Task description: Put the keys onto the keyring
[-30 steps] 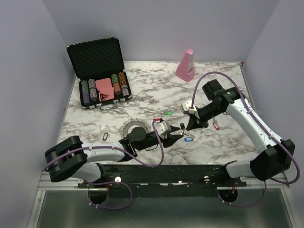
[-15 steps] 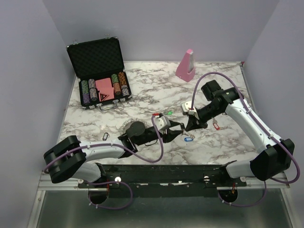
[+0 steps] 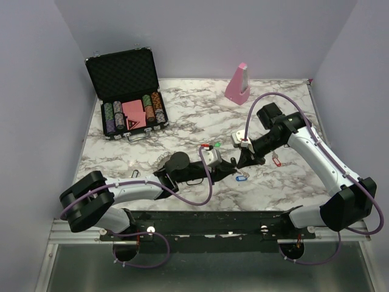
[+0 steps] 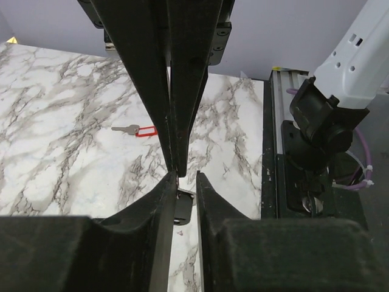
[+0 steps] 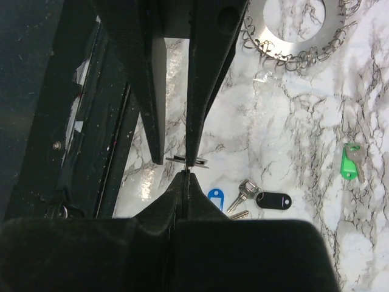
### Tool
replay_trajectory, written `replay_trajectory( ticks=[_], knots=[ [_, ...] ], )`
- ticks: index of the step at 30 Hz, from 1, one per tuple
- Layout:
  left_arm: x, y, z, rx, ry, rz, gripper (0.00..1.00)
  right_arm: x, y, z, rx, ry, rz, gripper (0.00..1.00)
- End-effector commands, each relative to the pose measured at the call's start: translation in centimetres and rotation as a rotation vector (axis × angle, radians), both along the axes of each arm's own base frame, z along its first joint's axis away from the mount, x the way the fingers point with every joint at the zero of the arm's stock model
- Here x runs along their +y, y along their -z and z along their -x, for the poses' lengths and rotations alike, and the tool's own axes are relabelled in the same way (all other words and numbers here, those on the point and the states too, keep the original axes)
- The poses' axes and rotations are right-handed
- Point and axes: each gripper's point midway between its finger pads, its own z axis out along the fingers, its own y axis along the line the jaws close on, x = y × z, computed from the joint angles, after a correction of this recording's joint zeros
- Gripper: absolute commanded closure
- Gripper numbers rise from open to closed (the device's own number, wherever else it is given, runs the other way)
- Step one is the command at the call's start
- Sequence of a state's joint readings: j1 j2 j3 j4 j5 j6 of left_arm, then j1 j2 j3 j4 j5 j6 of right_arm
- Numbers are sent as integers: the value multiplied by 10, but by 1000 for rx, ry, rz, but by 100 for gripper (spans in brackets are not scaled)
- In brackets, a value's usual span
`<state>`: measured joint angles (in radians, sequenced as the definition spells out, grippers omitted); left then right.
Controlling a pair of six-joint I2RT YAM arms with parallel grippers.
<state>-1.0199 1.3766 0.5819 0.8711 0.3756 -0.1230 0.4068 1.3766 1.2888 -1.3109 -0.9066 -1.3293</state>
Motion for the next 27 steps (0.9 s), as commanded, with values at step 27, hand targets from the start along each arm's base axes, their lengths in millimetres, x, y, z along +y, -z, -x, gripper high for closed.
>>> replay_trajectory(
  ticks=[27],
  knots=[
    [24,-25,-11,79,-119,169,100,11,-9,7,40,33,-70,67]
  ],
)
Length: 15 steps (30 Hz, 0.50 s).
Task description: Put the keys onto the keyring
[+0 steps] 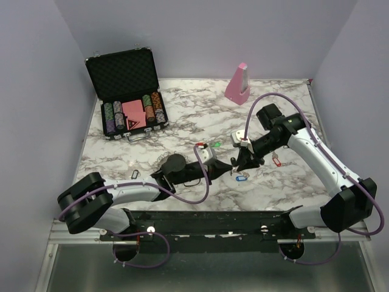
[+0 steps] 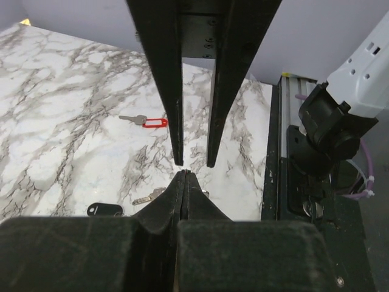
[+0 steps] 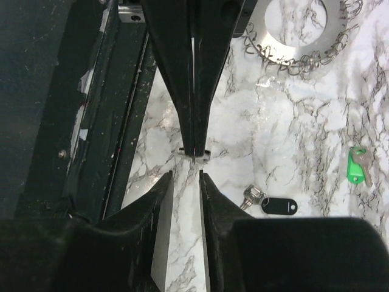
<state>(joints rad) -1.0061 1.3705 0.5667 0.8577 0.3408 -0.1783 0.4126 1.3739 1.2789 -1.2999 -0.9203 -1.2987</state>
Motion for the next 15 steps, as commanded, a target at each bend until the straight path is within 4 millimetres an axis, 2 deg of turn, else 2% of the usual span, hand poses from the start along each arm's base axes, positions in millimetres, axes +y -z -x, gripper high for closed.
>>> replay_trajectory(
  ticks=[1,7,15],
  knots=[
    [22,-34,-2,15,-88,205,100,10,-11,4,9,30,-76,66],
    [41,-59,5,36,-103,391,100,21,-20,10,46,20,-176,65],
    [41,-62,6,45,-89,427,100,33,-29,7,87,17,-257,65]
  ],
)
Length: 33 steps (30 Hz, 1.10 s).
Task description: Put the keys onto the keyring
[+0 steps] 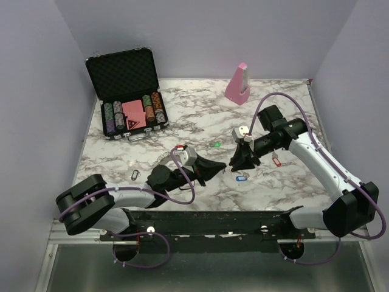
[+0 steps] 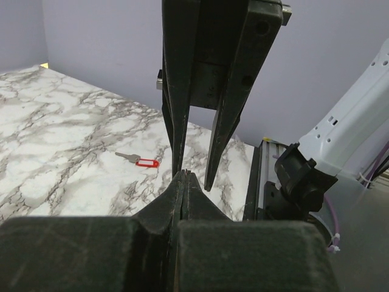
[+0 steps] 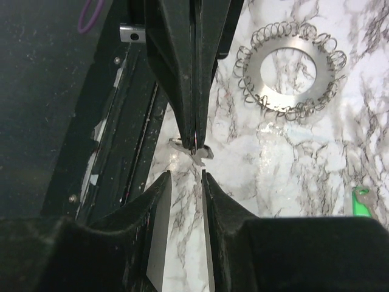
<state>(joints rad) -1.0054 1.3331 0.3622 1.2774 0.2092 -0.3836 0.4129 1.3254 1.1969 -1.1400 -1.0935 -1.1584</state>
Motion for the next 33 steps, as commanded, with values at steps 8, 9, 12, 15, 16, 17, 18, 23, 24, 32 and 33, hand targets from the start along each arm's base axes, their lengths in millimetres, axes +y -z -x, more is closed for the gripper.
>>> replay_trajectory(
  ticks=[8,9,12,15,16,17,18,23,24,32,33],
  knots=[
    [5,-29,0,-34,-9,135,100,15,-20,-1,47,-18,-110,66],
    [5,-29,0,-32,-8,134,100,16,-19,0,59,-22,-113,67],
    [3,-31,0,-33,-6,139,100,17,-16,1,74,-23,-116,68],
    [3,-28,-1,-28,-8,133,100,17,-17,1,80,-22,-119,70],
    [3,-29,-1,-29,-8,134,100,17,-17,1,83,-21,-121,71],
    [3,-30,-1,-30,-9,137,100,17,-16,1,85,-22,-120,71],
    [3,-30,-1,-30,-9,135,100,17,-16,1,84,-21,-121,72],
    [2,-32,-1,-31,-7,140,100,17,-12,0,89,-13,-114,81],
    [2,-31,-1,-31,-6,138,100,17,-11,0,90,-11,-112,82],
    [2,-33,3,-38,16,149,100,16,-10,1,84,-12,-110,99],
    [4,-32,4,-38,15,152,100,16,-10,1,77,-10,-106,99]
  ],
)
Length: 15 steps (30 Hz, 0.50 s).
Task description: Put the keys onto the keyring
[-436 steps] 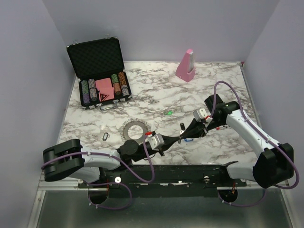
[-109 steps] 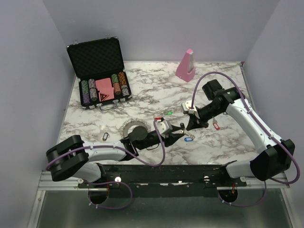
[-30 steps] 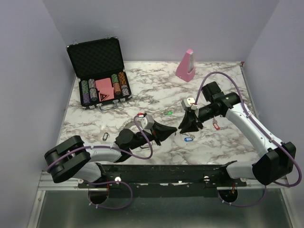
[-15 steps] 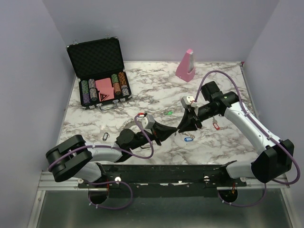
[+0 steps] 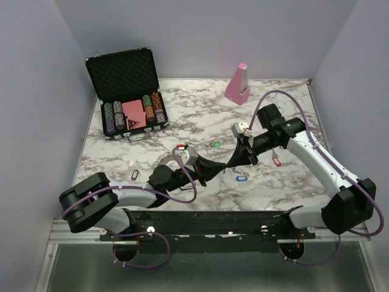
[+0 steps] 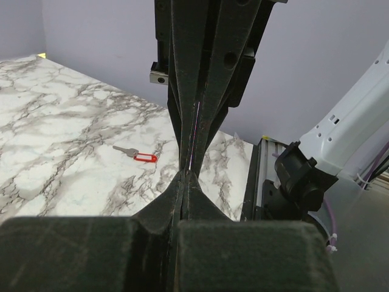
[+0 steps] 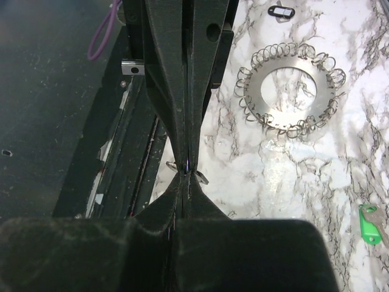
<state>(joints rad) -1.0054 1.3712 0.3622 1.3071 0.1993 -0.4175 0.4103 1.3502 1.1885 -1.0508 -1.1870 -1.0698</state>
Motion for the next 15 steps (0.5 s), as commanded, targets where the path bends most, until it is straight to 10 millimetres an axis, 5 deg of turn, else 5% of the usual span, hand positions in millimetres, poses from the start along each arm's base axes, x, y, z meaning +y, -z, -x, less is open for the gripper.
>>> replay_trajectory(
  ticks=[1,3,6,10,15],
  knots=[
    [9,-38,6,-75,7,151,99,2,-2,5,8,-12,-19,99],
    [15,-37,5,-74,-9,158,70,0,-2,5,-1,-7,-10,99],
    [28,-35,6,-77,-41,164,43,-2,0,8,-14,-5,-6,99],
    [45,-26,6,-87,-77,135,31,-5,4,10,-38,-14,2,99],
    [48,-13,11,-135,-69,24,30,-10,13,20,-126,-93,-12,99]
  ],
)
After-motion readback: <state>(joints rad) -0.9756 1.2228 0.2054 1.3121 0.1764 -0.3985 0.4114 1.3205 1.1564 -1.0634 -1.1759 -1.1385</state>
